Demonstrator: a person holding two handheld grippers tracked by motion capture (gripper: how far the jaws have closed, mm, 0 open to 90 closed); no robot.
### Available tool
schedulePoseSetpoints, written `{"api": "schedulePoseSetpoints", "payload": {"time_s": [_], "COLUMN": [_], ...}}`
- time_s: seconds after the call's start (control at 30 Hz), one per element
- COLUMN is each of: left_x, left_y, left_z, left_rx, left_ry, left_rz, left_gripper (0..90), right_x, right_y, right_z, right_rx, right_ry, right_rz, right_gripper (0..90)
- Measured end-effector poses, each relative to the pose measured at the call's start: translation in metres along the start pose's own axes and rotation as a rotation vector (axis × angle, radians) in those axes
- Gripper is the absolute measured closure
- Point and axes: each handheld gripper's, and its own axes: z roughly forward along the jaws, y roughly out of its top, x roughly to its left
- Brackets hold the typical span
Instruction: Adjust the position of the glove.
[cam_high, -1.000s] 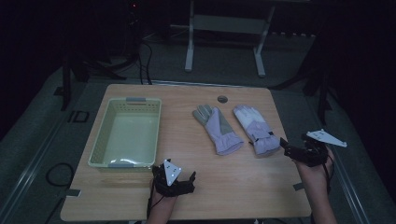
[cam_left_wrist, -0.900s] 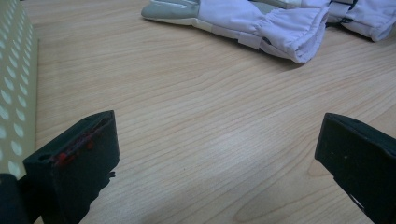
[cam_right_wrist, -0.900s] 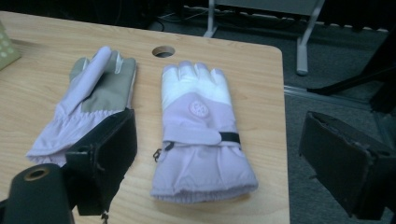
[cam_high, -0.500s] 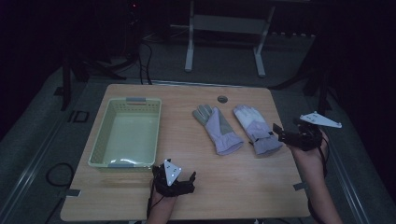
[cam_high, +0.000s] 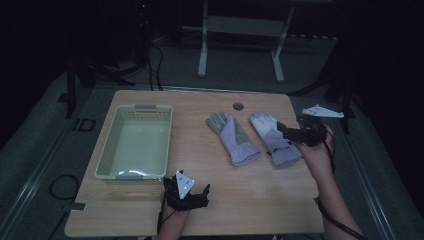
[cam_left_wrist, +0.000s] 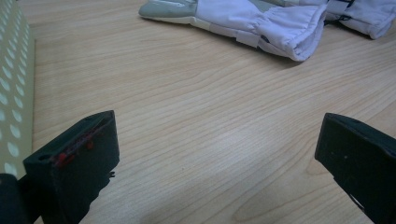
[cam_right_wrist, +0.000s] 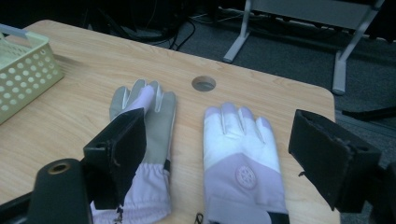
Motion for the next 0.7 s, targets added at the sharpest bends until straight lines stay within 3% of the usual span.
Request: {"api": "schedulePoseSetpoints", "payload": {"time_s": [0.23,0.7], "left_x": [0.000,0.000], "left_y": [0.000,0.000], "left_z": [0.000,0.000], "left_rx": [0.000,-0.002], "left_ry": [-0.001,-0.003], "left_rz": [0.002,0.003], "left_gripper": [0.0,0.0], "right_x": [0.010,0.035], "right_y": [0.007,0.005], "right_z": [0.029,0.076], "right_rx": [0.049,0.119], "right_ry": [0.055,0.115], "right_rz": [-0.021,-0.063], "right_gripper": [20.7,24.7]}}
